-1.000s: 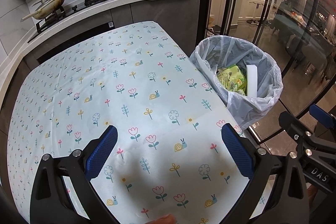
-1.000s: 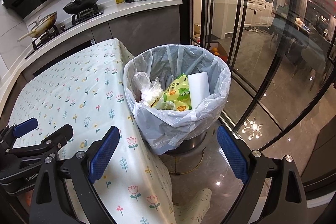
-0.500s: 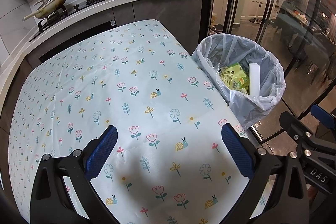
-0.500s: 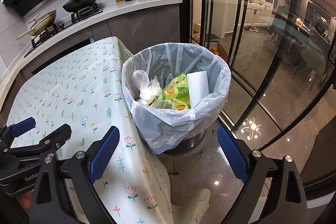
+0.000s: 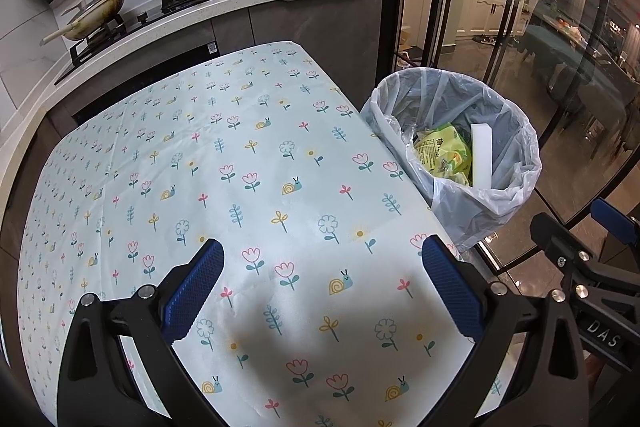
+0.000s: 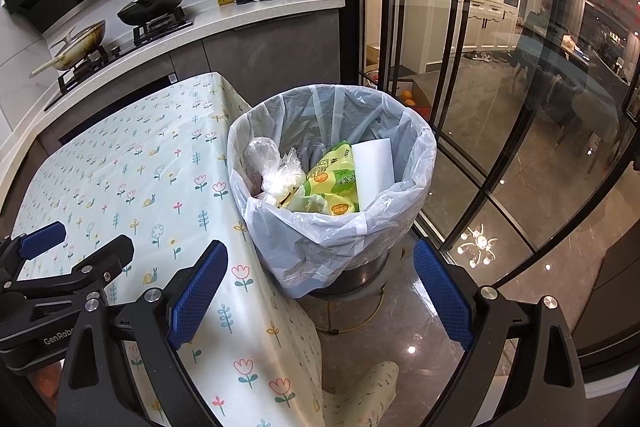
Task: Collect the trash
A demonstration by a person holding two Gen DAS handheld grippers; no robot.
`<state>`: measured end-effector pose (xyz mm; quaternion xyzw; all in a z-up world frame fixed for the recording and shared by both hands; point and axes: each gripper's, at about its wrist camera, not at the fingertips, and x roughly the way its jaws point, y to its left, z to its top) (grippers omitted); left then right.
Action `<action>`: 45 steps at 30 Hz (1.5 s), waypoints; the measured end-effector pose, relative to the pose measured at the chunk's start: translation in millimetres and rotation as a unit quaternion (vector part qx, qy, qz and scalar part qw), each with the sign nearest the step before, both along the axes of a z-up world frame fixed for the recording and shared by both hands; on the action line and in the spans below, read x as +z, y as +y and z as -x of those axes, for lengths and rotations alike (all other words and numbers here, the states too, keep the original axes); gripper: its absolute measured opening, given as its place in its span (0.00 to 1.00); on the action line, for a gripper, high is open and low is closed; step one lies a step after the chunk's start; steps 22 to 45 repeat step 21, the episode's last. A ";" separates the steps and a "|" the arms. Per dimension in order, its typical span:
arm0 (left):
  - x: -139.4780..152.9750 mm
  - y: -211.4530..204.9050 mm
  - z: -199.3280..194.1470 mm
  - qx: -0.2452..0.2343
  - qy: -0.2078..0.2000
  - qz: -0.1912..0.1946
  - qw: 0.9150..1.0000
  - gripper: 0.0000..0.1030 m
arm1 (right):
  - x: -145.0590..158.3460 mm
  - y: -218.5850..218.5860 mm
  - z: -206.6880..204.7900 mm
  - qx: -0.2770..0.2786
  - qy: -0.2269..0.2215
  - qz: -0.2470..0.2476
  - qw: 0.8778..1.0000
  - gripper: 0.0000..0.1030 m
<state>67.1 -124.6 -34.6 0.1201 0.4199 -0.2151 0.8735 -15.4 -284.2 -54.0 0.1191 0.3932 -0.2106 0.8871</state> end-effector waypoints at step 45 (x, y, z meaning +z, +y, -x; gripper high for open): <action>8.8 -4.7 -2.1 -0.008 -0.011 0.004 1.000 0.92 | 7.7 -6.3 -3.4 -0.003 -0.003 0.004 1.000 0.87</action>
